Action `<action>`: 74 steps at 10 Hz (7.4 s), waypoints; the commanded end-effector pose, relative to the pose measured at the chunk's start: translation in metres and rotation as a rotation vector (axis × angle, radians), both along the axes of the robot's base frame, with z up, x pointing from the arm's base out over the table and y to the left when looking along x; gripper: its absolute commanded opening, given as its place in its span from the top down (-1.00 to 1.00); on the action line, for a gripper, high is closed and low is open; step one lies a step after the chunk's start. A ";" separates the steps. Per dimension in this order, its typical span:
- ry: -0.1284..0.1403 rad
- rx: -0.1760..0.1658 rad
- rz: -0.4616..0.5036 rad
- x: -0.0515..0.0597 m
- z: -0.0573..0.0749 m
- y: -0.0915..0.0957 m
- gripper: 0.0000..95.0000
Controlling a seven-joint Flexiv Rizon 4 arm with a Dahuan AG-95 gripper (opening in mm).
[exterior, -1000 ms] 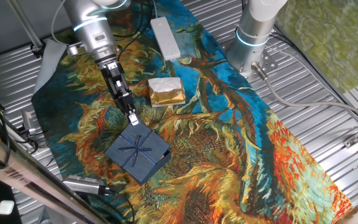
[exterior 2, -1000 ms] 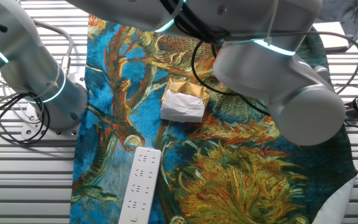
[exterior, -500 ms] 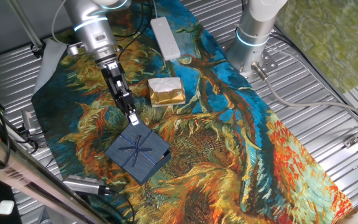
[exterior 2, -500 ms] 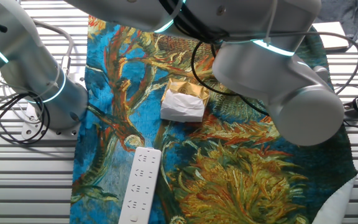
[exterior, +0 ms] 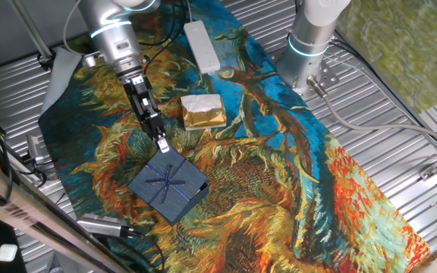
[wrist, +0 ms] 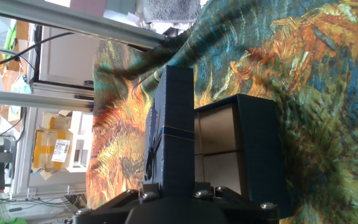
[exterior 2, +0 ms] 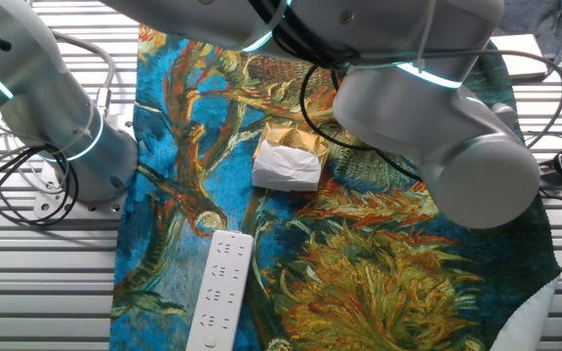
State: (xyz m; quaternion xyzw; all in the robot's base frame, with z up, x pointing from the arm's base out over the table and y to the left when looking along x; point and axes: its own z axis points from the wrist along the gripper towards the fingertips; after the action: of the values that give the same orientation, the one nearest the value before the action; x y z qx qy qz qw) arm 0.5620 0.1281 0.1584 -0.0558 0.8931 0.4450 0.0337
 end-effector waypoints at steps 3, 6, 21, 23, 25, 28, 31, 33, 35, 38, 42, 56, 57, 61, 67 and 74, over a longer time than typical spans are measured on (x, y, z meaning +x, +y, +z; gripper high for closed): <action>-0.001 -0.002 0.000 0.000 0.000 0.000 1.00; -0.002 -0.002 0.002 0.000 -0.001 0.000 1.00; -0.033 0.015 0.026 0.001 -0.013 -0.003 1.00; -0.038 0.022 0.030 0.001 -0.015 -0.004 1.00; -0.039 0.030 0.031 0.001 -0.017 -0.006 1.00; -0.040 0.043 0.031 0.001 -0.019 -0.007 1.00; -0.046 0.051 0.035 0.001 -0.022 -0.008 1.00; -0.047 0.056 0.036 0.001 -0.022 -0.008 1.00; -0.050 0.062 0.037 0.001 -0.024 -0.008 1.00; -0.053 0.076 0.039 0.000 -0.026 -0.010 1.00; -0.055 0.089 0.037 0.000 -0.029 -0.010 1.00; -0.073 0.140 0.039 -0.001 -0.037 -0.011 1.00; -0.074 0.147 0.038 -0.001 -0.037 -0.011 1.00; -0.062 0.169 0.027 -0.005 -0.040 -0.011 1.00; -0.049 0.183 0.014 -0.010 -0.043 -0.011 1.00; -0.038 0.185 -0.002 -0.015 -0.042 -0.010 1.00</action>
State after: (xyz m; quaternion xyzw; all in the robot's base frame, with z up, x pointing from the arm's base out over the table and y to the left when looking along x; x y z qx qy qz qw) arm 0.5475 0.1181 0.1164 -0.0601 0.8477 0.5241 0.0561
